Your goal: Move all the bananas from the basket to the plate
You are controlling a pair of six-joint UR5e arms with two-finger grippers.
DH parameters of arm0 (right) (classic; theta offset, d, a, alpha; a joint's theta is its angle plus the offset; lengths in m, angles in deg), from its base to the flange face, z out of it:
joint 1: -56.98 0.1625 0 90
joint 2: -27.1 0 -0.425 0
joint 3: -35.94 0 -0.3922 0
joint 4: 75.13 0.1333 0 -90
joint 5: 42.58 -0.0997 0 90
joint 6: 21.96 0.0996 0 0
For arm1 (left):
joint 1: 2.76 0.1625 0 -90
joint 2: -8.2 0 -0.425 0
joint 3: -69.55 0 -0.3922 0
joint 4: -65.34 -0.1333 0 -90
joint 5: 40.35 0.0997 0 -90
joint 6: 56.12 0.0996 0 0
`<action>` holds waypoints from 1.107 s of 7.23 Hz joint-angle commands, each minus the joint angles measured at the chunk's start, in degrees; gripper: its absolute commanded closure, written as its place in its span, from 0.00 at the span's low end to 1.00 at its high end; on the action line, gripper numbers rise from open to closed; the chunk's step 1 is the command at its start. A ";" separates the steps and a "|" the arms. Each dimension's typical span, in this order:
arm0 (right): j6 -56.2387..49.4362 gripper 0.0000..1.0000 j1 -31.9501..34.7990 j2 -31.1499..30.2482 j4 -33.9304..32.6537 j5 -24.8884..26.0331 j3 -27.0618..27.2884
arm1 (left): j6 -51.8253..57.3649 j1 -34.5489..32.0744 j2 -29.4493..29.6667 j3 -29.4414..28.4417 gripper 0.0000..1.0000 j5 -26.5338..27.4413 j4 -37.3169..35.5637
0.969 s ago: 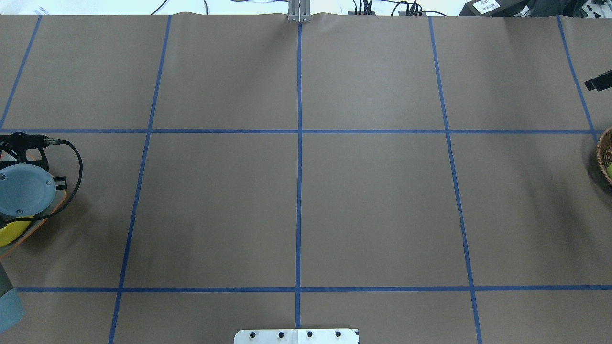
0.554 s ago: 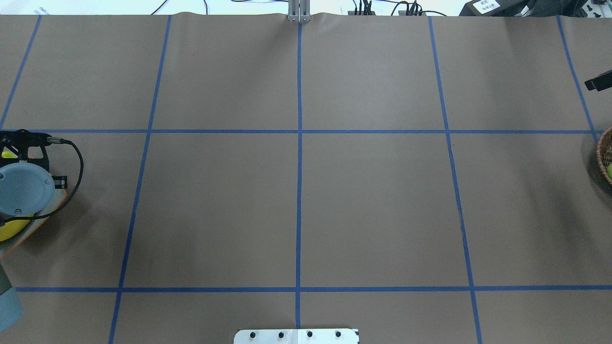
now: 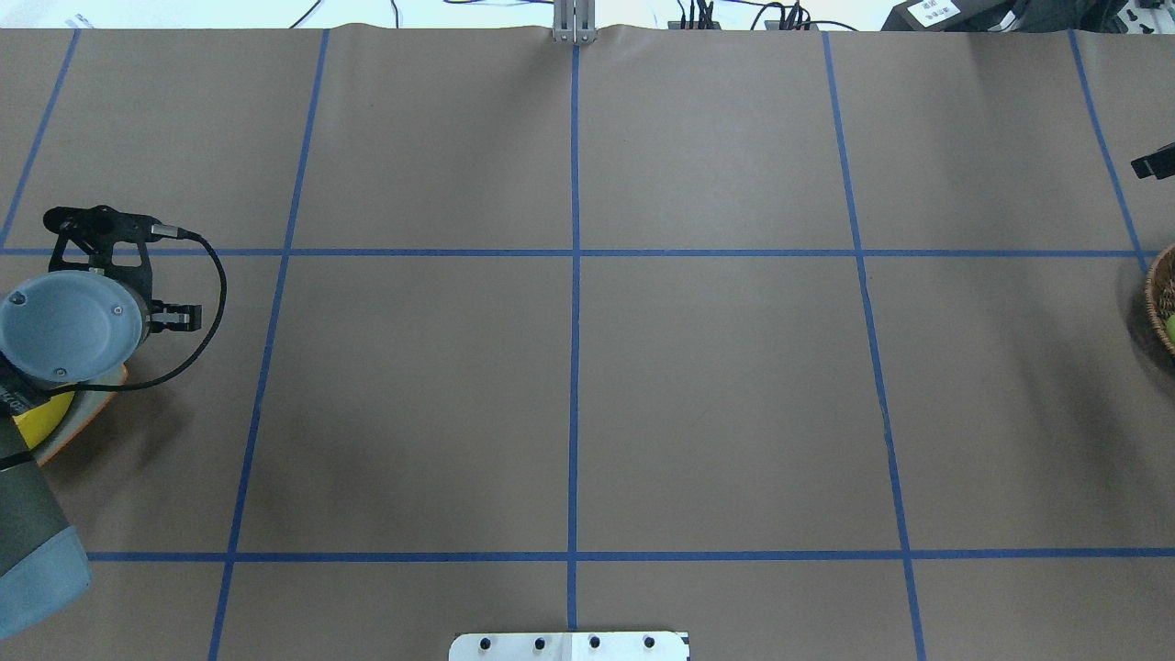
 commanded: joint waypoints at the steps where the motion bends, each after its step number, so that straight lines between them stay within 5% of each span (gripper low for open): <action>1: -6.08 0.00 2.35 -2.68 0.00 -0.58 -0.34 | -0.02 0.30 4.06 3.97 0.00 -5.51 0.16; 5: -29.79 0.00 7.80 -5.34 0.61 -1.11 -8.22 | -0.64 0.30 8.21 5.21 0.00 -10.09 0.16; 8: -34.33 0.00 7.81 -4.89 17.01 -0.58 -22.90 | -0.64 0.21 8.21 6.62 0.00 -11.68 0.16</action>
